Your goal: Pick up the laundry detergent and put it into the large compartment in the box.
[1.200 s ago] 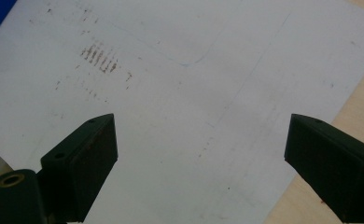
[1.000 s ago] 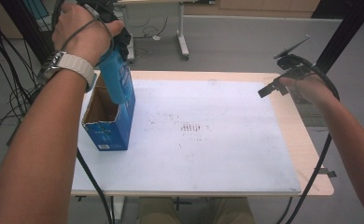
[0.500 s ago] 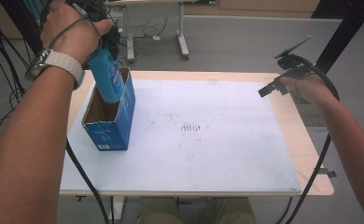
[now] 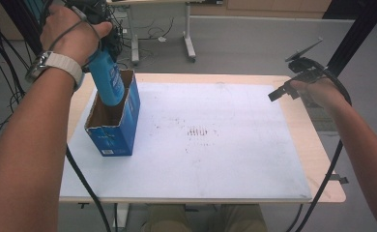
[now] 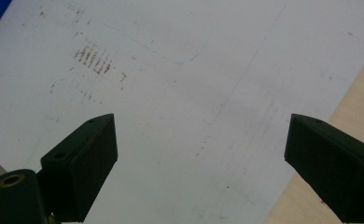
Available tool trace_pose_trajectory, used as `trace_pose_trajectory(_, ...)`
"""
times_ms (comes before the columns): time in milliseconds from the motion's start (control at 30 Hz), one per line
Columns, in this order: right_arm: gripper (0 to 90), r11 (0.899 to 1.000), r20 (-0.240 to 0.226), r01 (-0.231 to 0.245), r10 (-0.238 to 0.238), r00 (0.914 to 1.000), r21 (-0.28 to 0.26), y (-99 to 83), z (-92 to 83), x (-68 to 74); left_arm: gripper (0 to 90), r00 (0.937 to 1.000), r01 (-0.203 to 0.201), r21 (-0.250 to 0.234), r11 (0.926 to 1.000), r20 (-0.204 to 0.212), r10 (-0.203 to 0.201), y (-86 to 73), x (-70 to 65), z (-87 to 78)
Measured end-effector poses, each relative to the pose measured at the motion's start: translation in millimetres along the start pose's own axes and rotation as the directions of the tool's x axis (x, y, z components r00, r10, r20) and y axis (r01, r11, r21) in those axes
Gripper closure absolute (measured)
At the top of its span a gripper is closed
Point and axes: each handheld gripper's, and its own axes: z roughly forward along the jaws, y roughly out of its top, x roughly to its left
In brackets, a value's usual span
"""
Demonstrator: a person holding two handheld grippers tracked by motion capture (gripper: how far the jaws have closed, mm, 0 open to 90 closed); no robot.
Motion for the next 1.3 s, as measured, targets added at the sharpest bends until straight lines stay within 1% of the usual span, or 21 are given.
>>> trace_pose_trajectory(333, 9.4, 1.000, 0.005, -0.009, 0.009, 1.0000, -0.002, 0.0, -0.7, -1.0, 37.3, 0.9999, -0.005, -0.002, 1.0000, -0.013, 0.005, 0.3, 9.9, 10.6)
trace_pose_trajectory(500, 9.4, 1.000, 0.002, -0.010, 0.010, 0.9999, -0.004, -0.1, 0.6, -0.5, 37.3, 0.9999, -0.004, 0.002, 1.0000, -0.009, 0.004, -1.1, 13.8, 18.0)
trace_pose_trajectory(767, 9.4, 1.000, -0.001, -0.012, 0.012, 0.9999, 0.004, -0.7, 5.2, -1.2, 37.3, 0.9998, -0.008, 0.017, 0.9998, -0.016, 0.008, -4.9, 21.3, 34.5)
trace_pose_trajectory(933, 9.4, 1.000, -0.004, -0.015, 0.015, 0.9999, 0.008, -1.3, 7.6, -2.3, 37.3, 0.9999, -0.004, 0.022, 0.9998, -0.012, 0.005, -6.5, 25.7, 43.2)
trace_pose_trajectory(1300, 9.4, 1.000, -0.002, -0.024, 0.024, 0.9997, 0.009, -3.0, 7.3, -6.2, 37.3, 0.9999, -0.009, 0.030, 0.9995, -0.012, 0.009, -5.7, 26.8, 56.1)
